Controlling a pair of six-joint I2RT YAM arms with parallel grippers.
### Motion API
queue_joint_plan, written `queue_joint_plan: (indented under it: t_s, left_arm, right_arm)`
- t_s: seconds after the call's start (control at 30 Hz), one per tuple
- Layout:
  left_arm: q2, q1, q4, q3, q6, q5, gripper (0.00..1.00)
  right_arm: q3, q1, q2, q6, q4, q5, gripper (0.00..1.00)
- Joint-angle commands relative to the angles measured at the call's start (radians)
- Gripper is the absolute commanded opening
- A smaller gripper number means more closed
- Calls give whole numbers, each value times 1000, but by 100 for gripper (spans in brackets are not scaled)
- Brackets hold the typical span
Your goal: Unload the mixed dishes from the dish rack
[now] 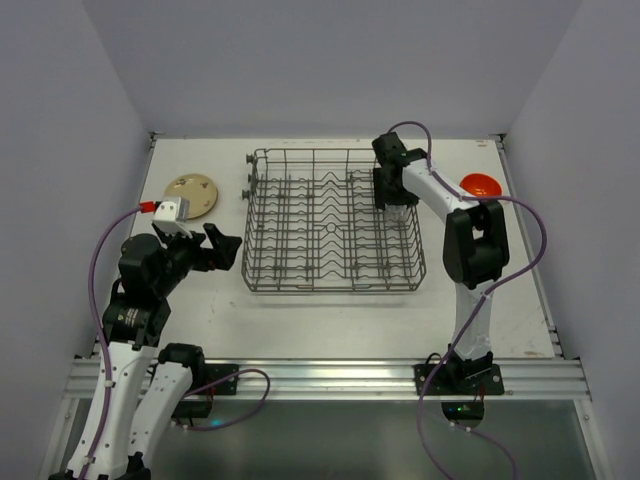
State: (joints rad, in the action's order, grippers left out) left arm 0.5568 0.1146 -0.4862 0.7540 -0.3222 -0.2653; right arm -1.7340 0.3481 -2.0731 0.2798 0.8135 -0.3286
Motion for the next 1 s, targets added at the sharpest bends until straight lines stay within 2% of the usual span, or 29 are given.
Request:
queue_joint_plan:
  t_s: [0.0, 0.13, 0.27, 0.6, 0.97]
  left_arm:
    - [-5, 10, 35, -8, -3, -15, 100]
    - [-6, 10, 35, -8, -5, -17, 100]
    - [-6, 10, 35, -8, -5, -15, 100]
    - [-5, 10, 38, -10, -5, -20, 100]
    - [-6, 10, 40, -12, -5, -18, 100]
  right_arm:
    - [-32, 6, 1, 9, -11, -29, 63]
    - [-30, 6, -1, 9, -11, -33, 62]
    - [-32, 6, -4, 4, -5, -33, 52]
    - [-24, 9, 27, 9, 9, -44, 43]
    - [-35, 14, 59, 24, 30, -49, 39]
